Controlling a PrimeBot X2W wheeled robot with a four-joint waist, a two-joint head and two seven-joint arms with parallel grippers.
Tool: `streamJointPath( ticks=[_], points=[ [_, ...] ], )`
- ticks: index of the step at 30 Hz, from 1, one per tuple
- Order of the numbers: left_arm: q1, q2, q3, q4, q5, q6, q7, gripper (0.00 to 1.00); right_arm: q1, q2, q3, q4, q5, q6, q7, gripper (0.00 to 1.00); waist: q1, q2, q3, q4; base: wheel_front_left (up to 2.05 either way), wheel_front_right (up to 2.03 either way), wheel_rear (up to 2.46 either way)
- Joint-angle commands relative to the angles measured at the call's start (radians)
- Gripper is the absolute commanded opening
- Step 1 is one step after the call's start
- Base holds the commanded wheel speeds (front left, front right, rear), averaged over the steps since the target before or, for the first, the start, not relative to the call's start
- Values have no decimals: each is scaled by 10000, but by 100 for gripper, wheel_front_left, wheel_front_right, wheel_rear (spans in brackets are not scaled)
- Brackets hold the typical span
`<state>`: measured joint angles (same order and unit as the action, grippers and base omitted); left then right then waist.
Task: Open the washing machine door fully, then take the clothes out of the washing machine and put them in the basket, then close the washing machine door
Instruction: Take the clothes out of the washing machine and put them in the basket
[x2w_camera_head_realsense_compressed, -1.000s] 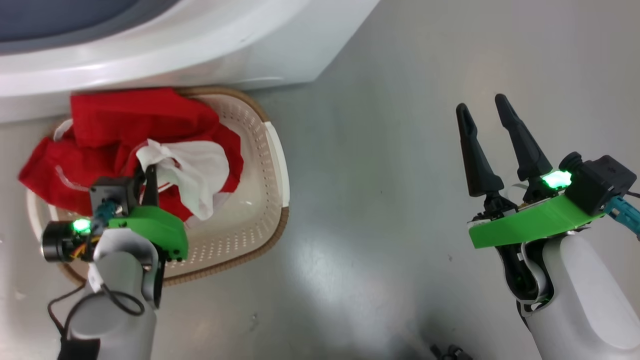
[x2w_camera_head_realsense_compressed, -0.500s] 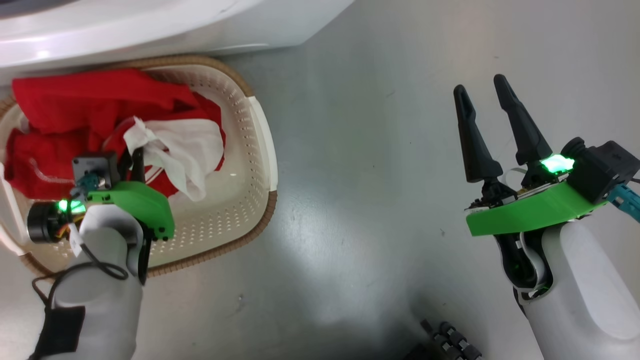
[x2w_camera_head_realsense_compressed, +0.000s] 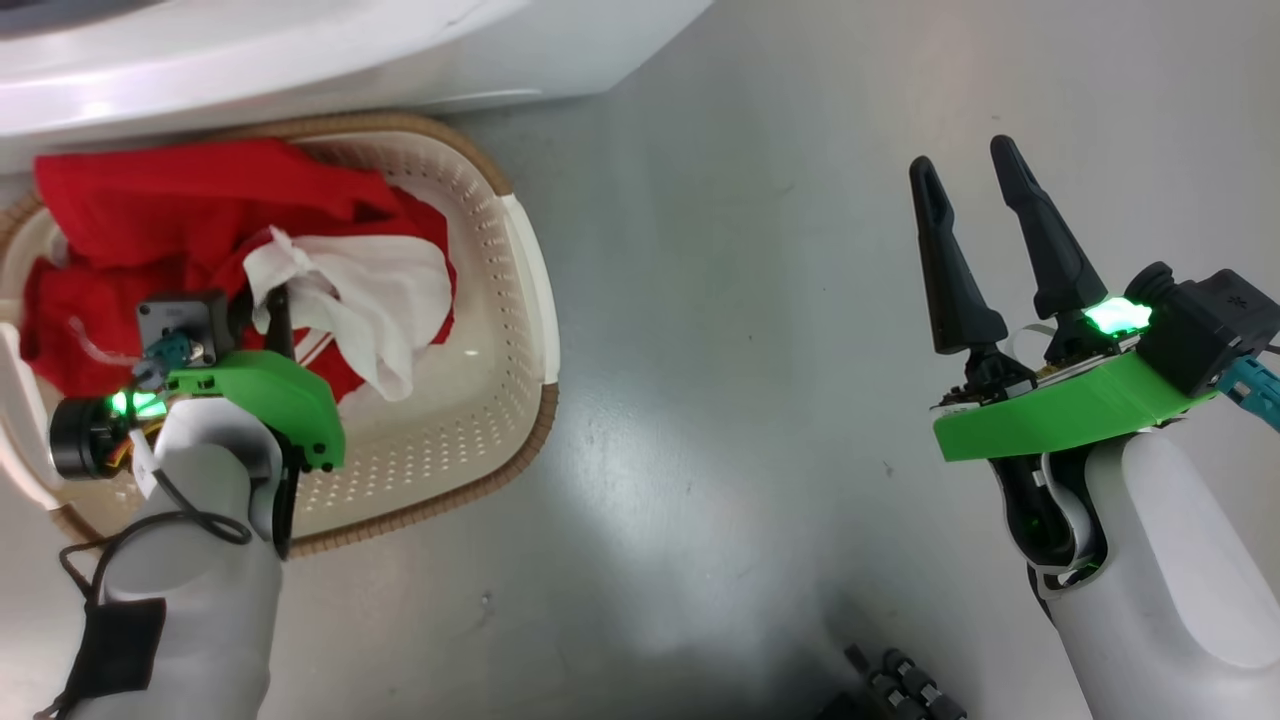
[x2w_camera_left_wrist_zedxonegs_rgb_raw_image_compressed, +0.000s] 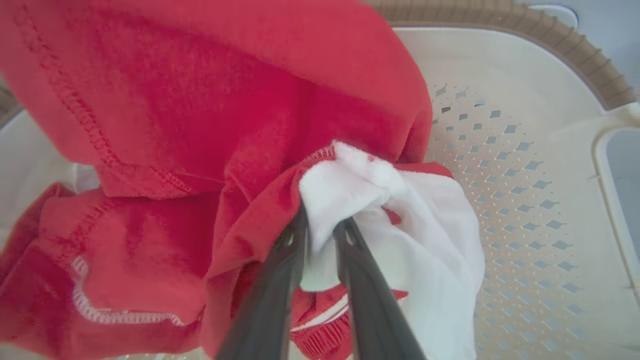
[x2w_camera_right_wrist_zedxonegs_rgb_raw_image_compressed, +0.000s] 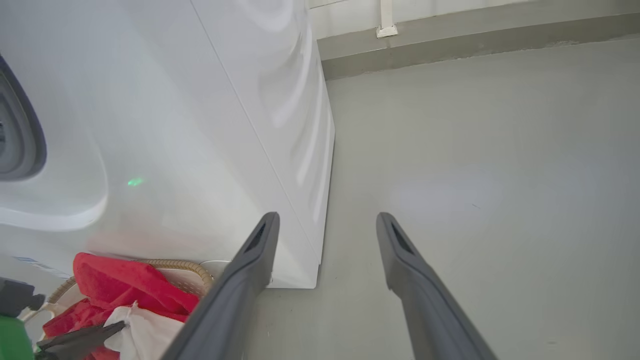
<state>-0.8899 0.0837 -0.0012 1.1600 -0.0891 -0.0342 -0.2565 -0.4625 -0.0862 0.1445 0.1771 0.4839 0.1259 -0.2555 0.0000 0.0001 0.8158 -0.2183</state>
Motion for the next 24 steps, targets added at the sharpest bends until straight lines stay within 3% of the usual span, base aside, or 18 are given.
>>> streamJointPath(
  ticks=[1, 2, 14, 24],
  points=[
    [340, 275, 195, -167, -110, 59, -53, 85, 209, -37, 163, -159, 32, 48, -63, 100, 0, -1, -194, 87, 0, 0, 0],
    [396, 263, 208, -221, -128, 63, -53, 100, 219, -50, 163, -145, 31, 48, -63, 100, 0, -1, -284, 114, 0, 0, 0],
    [1244, 150, 337, -1049, -228, -52, -53, 100, 557, -253, 172, 61, -4, 48, -63, 100, 0, -1, -1575, 461, 0, 0, 0],
    [2501, 78, 504, -2689, -68, -204, -53, 100, 1247, -519, 103, 297, -33, 48, -63, 100, 0, -1, -3198, 794, 0, 0, 0]
  ],
)
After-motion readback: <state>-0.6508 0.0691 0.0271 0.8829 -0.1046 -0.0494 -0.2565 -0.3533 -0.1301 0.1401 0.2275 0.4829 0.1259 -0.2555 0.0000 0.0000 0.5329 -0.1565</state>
